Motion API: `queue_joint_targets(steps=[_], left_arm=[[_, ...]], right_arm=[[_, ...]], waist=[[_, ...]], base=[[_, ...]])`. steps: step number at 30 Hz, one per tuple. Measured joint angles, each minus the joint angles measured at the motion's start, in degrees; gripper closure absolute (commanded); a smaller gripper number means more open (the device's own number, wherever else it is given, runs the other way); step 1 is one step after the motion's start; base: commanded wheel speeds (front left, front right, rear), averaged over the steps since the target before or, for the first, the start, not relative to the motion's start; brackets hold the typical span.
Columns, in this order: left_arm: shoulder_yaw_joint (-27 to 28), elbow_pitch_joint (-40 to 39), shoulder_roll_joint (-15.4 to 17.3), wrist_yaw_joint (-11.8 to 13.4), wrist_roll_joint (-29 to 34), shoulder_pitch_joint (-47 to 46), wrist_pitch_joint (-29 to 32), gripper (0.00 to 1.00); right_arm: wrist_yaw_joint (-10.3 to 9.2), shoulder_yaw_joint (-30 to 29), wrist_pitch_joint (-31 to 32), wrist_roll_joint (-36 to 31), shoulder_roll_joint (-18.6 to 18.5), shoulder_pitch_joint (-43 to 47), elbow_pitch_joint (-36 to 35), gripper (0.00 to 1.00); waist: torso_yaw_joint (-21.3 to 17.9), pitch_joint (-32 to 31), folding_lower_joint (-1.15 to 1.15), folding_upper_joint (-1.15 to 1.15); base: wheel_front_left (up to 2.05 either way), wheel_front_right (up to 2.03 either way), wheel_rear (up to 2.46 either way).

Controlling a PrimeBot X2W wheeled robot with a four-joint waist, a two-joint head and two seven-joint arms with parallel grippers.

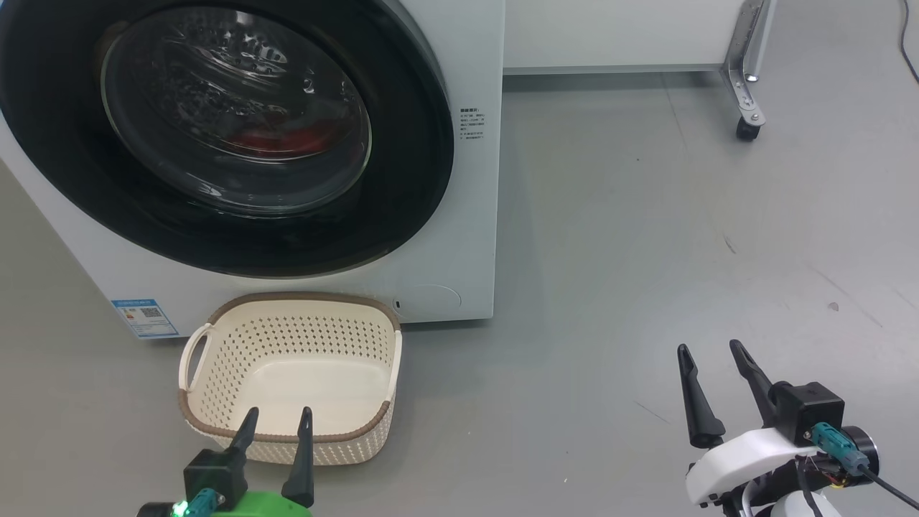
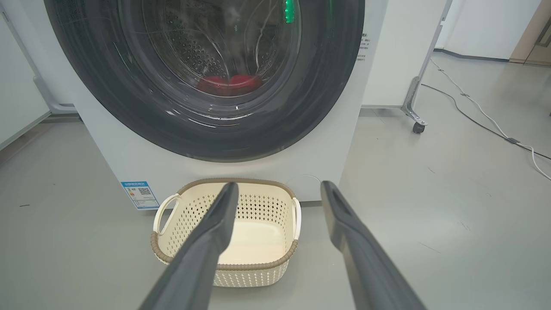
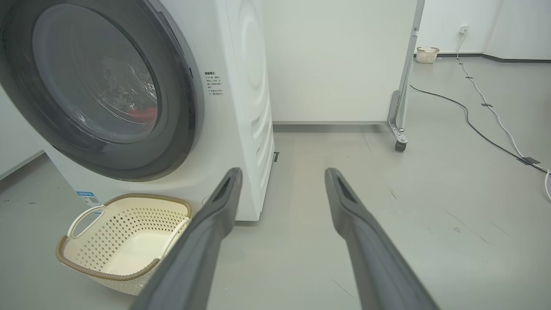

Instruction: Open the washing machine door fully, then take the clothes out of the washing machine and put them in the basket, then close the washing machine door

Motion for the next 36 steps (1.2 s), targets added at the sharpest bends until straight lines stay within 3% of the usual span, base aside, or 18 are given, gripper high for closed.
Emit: queue_joint_targets(steps=[27, 36], left_arm=[[-1.2, -0.7, 0.0, 0.2, -1.6, -0.8, 0.0, 0.00], [-2.4, -2.1, -0.1, 0.2, -1.6, -2.7, 0.0, 0.00]], right_arm=[[0.40, -0.1, -0.1, 0.5, -0.2, -1.3, -0.6, 0.00], [2.01, -2.3, -0.1, 4.0, -0.6, -5.8, -2.5, 0.00]], waist=[[1.2, 1.8, 0.00, 0.00], [2.5, 5.3, 0.00, 0.00]], base=[[0.00, 0.00, 0.00], [0.00, 0.00, 0.00]])
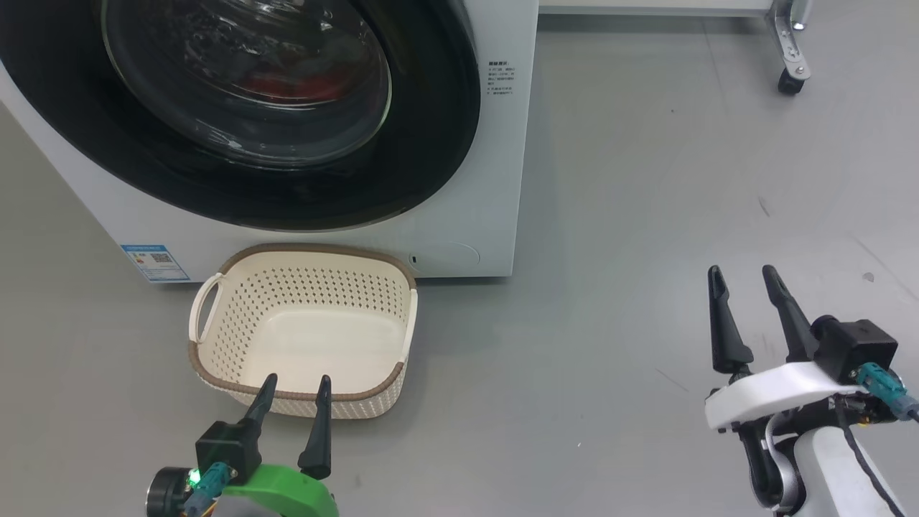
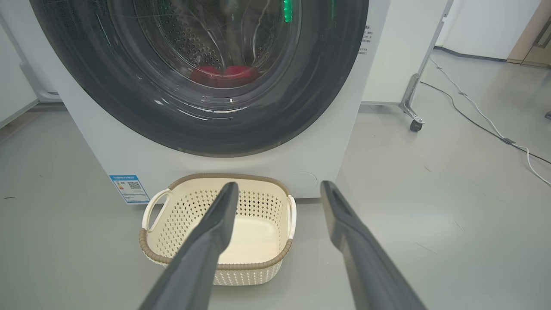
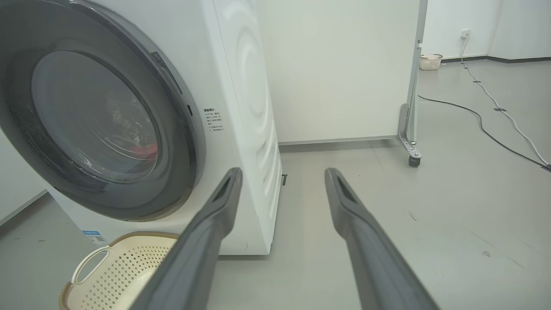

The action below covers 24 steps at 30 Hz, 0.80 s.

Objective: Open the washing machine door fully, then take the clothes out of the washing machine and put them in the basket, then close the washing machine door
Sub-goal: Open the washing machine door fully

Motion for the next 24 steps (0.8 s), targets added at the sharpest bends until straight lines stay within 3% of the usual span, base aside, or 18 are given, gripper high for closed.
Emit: queue_joint_targets(steps=[8, 16, 17, 18, 24], left_arm=[[-1.9, -0.8, 0.0, 0.0, 0.0, -3.1, 0.0, 0.00], [-3.7, -1.6, -0.1, 0.0, -0.7, -6.4, 0.0, 0.00], [-3.9, -1.7, -0.1, 0.0, -0.8, -6.8, 0.0, 0.00], [-4.1, -1.8, -0.1, 0.0, -0.9, -7.1, 0.0, 0.00], [-5.2, -2.1, -0.2, 0.0, -1.5, -8.5, 0.0, 0.00]], right_arm=[[2.93, -3.2, 2.5, 6.7, 0.0, -7.9, -1.0, 0.00], [3.94, -6.7, 7.4, 15.6, 0.1, -17.0, -1.1, 0.02], [3.99, -7.1, 8.2, 16.6, 0.1, -18.1, -1.1, 0.70], [4.10, -7.6, 8.8, 18.1, 0.2, -19.1, -1.0, 1.00], [4.05, -10.3, 13.4, 25.7, 1.1, -25.8, 0.1, 1.00]], waist=[[1.7, 4.6, 0.00, 0.00], [4.0, 8.7, 0.00, 0.00], [4.3, 9.3, 0.00, 0.00], [4.7, 9.8, 0.00, 0.00], [6.7, 12.7, 0.00, 0.00]], base=[[0.00, 0.00, 0.00], [0.00, 0.00, 0.00], [0.00, 0.00, 0.00], [0.00, 0.00, 0.00], [0.00, 0.00, 0.00]])
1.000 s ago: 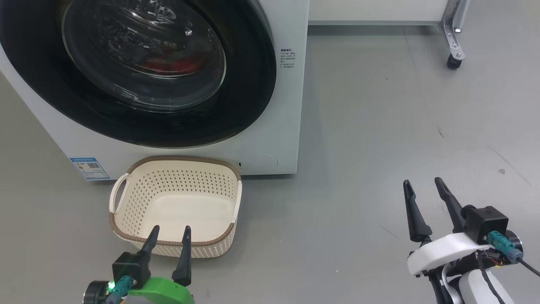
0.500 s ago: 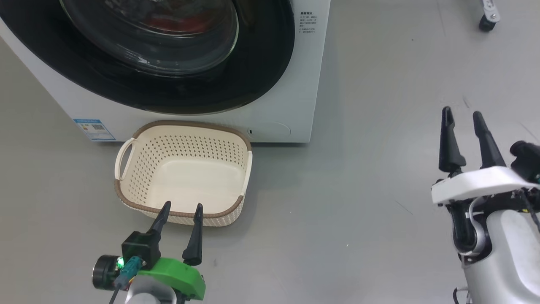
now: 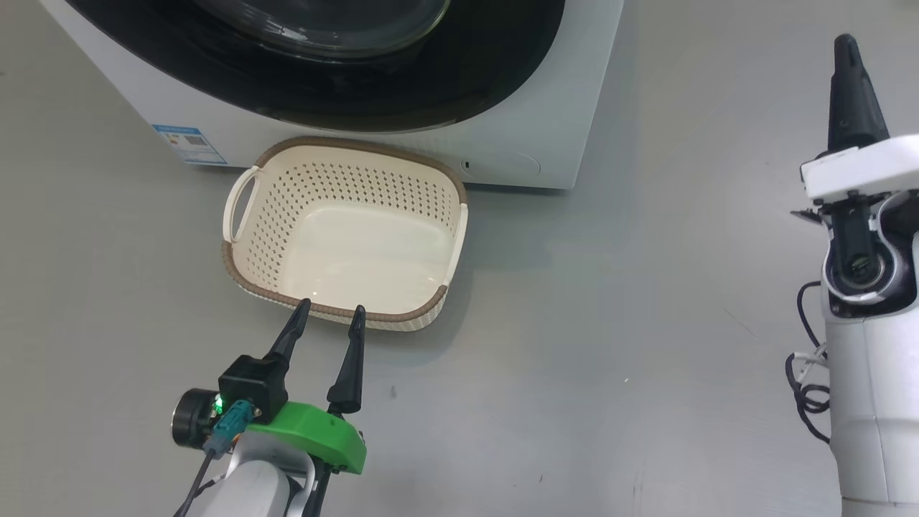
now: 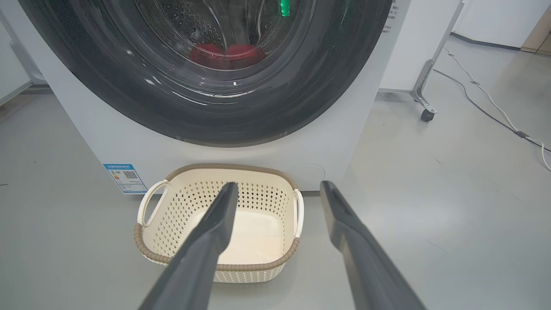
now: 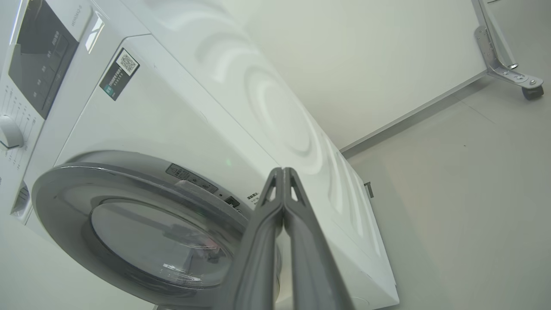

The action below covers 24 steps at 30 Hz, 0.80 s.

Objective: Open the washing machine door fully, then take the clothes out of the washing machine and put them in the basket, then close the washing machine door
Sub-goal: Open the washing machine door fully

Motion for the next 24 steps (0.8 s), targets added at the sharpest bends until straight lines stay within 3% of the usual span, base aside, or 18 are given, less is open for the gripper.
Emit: queue_joint_targets(steps=[6, 10, 24], left_arm=[[-1.6, -0.2, -0.1, 0.0, -0.2, -1.5, 0.0, 0.00], [-2.4, -0.6, -0.2, 0.0, -1.7, -2.4, 0.0, 0.00], [-3.9, -2.3, -0.3, 0.5, -3.5, -5.2, 0.0, 0.00]], right_arm=[[-1.83, -3.2, 4.8, 6.4, 0.1, -6.7, 2.2, 1.00], [-4.36, -5.3, 8.0, 10.5, 0.2, -10.9, 3.7, 1.00], [-9.80, -6.8, 17.2, 20.7, 0.7, -23.8, 7.7, 1.00]], waist=[[2.0, 3.0, 0.00, 0.00], [3.5, 4.8, 0.00, 0.00], [8.0, 10.4, 0.00, 0.00]], base=[[0.00, 0.00, 0.00], [0.00, 0.00, 0.00], [0.00, 0.00, 0.00]])
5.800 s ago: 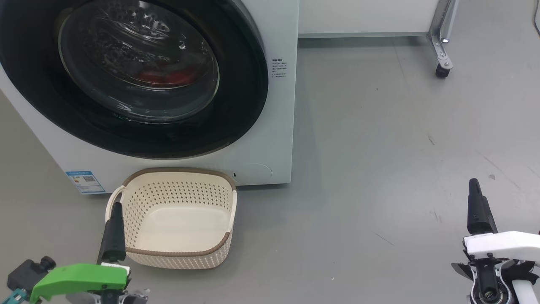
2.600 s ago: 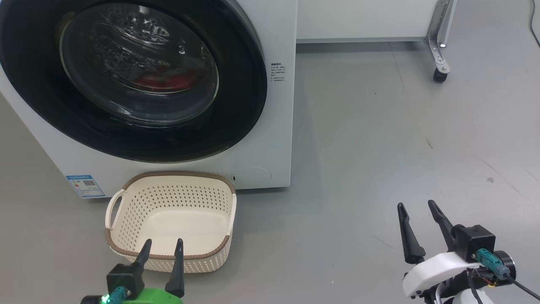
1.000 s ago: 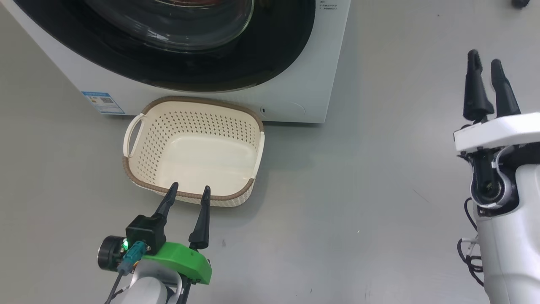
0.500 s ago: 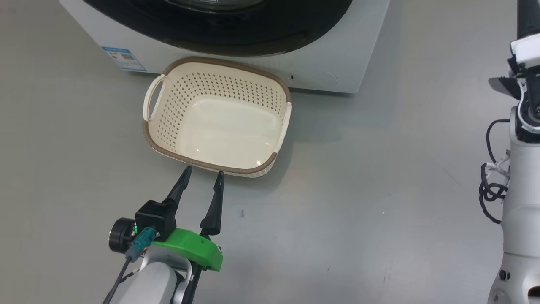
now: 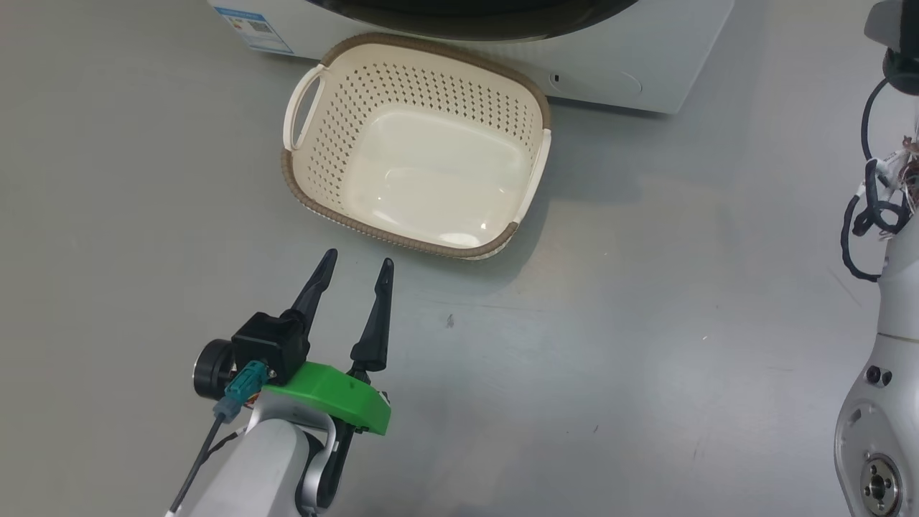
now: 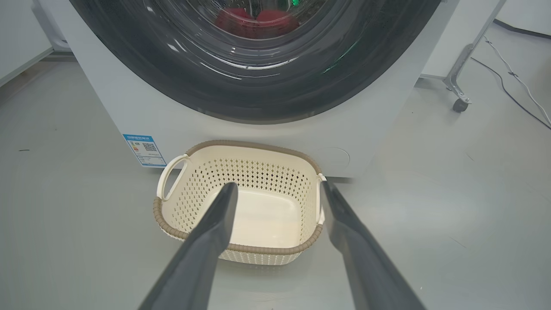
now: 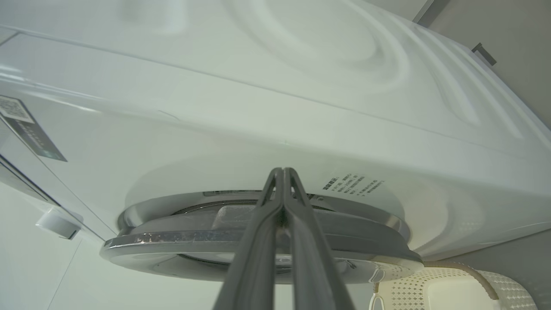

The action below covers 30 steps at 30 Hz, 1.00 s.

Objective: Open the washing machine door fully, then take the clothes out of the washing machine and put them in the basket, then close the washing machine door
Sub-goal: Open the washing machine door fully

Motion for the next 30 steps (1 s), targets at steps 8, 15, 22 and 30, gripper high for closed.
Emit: queue_joint_targets(steps=[8, 15, 22, 30], left_arm=[[-1.1, -0.5, -0.2, 0.4, -1.4, -1.1, 0.0, 0.00], [-1.9, -0.6, -0.2, 0.5, -2.0, -1.8, 0.0, 0.00], [-2.3, -0.2, -0.3, 0.9, -2.5, -2.1, 0.0, 0.00], [-3.5, -0.3, -0.5, 1.0, -3.0, -2.5, 0.0, 0.00]], right_arm=[[-1.48, -1.6, 2.4, 3.2, 0.0, -5.5, 3.2, 1.00], [-1.59, -1.6, 5.2, 5.3, 0.0, -8.7, 6.0, 1.00], [-2.01, -0.7, 8.1, 7.9, 0.1, -10.7, 9.2, 1.00], [-2.02, -0.8, 9.6, 10.5, 0.1, -13.3, 11.4, 1.00]], waist=[[1.8, 2.7, 0.00, 0.00], [3.1, 4.3, -0.01, 0.00], [3.8, 5.2, 0.00, 0.00], [4.7, 5.8, 0.00, 0.00]], base=[[0.00, 0.00, 0.00], [0.00, 0.00, 0.00], [0.00, 0.00, 0.00], [0.00, 0.00, 0.00]])
